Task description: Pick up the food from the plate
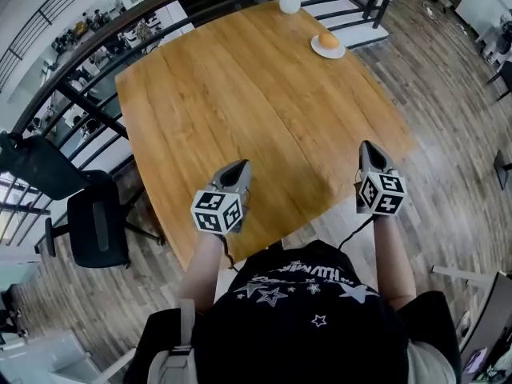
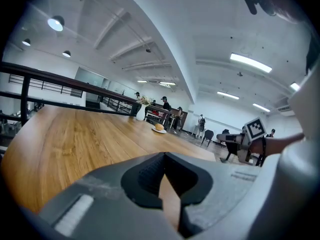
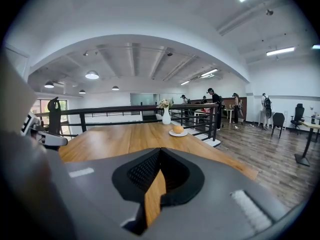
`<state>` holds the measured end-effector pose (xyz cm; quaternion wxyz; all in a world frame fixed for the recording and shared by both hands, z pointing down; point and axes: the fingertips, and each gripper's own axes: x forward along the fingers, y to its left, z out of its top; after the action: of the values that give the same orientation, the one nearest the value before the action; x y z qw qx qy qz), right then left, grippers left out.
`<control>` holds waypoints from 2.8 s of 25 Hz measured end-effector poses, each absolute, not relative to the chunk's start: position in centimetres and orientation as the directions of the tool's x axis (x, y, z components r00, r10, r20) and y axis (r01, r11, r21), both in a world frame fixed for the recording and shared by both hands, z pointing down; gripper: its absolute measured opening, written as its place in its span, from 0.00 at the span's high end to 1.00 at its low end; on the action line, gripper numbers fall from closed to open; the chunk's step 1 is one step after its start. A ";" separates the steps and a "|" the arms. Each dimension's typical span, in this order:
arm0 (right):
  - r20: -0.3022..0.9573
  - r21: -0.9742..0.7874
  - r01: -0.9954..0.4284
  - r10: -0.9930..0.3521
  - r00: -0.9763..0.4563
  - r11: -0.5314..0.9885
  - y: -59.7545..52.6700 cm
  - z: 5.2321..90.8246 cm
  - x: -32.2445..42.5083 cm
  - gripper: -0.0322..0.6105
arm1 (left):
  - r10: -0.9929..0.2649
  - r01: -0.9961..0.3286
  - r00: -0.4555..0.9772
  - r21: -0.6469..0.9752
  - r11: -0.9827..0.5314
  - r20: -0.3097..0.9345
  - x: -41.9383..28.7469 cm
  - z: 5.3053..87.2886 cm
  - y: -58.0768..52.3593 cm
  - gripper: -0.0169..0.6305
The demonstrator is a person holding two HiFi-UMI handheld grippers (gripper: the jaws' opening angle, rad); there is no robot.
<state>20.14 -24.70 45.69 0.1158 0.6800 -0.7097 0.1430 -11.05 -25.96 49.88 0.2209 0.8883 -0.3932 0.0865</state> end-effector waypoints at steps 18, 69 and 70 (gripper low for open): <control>0.341 -0.022 -0.991 -0.931 -0.131 0.132 -38.0 44.6 26.3 0.95 | -0.765 -0.827 0.558 0.291 -0.481 0.321 -7.0 48.0 -33.4 0.97; 0.622 0.163 -0.748 -0.656 -0.428 0.644 -73.8 58.8 30.4 0.38 | -0.736 -0.912 0.411 0.246 -0.329 0.538 7.4 53.3 -54.7 0.97; 0.627 0.162 -0.742 -0.648 -0.432 0.651 -74.1 59.0 30.2 0.38 | -0.736 -0.912 0.410 0.247 -0.328 0.538 7.4 53.3 -54.7 0.97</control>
<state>30.21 -74.09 59.03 0.3383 0.4121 -0.8432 0.0691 7.37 -54.69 53.33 0.2628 0.7976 -0.5166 0.1670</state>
